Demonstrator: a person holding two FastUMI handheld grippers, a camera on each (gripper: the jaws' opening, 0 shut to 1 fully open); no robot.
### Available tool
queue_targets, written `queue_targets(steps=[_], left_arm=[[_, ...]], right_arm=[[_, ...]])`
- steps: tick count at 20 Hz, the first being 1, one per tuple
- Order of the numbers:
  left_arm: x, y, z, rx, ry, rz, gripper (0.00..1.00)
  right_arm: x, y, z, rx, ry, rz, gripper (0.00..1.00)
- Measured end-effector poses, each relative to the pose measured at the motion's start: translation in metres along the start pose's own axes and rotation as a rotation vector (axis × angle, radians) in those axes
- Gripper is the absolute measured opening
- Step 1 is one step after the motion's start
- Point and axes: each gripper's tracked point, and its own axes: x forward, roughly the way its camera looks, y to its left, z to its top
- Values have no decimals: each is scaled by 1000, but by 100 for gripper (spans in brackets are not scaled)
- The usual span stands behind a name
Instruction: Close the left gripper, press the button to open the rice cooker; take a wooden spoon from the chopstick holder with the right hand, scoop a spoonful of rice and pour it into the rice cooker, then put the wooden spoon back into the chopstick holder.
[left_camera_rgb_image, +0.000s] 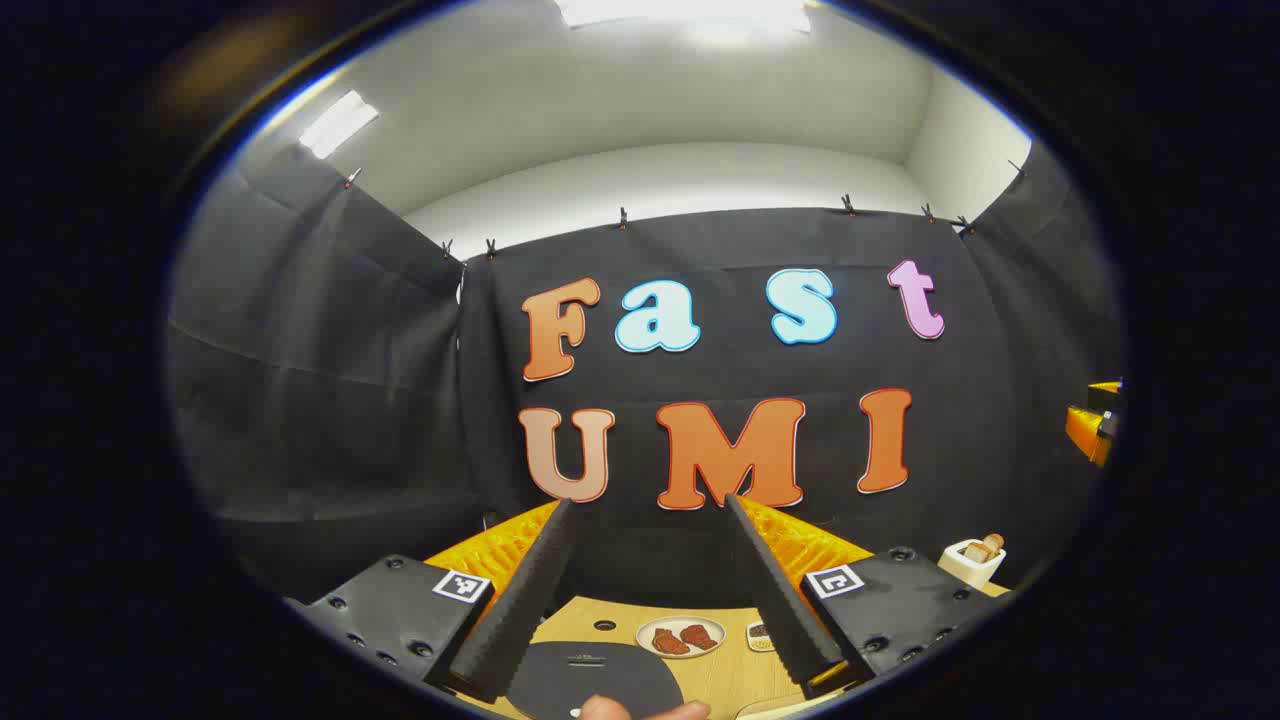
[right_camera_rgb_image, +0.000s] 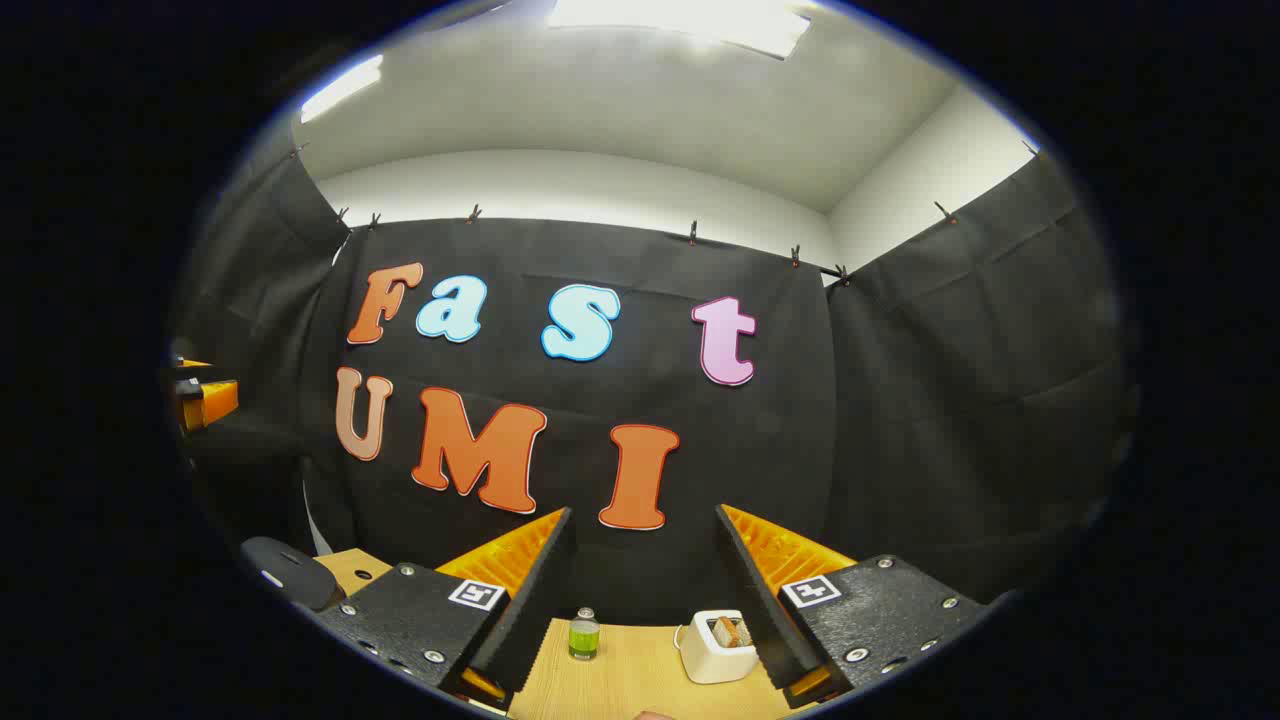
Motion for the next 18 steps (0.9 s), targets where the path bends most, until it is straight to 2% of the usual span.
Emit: queue_targets(steps=[5,6,7,8,13,18], left_arm=[[3,-10,-6,15,20,-31,93],[4,-11,-3,11,14,-36,100],[4,-11,-1,11,8,-37,99],[5,-12,1,9,2,-43,93],[6,-27,12,22,-44,-78,96],[7,-30,8,32,-41,-65,100]], right_arm=[[-2,-5,-3,10,4,-13,86],[-4,-7,-5,11,8,-15,86],[-4,-9,-6,10,12,-20,86],[-5,-9,-8,12,17,-20,86],[-8,-3,-17,21,41,-5,86],[-10,-8,-23,37,50,-15,86]])
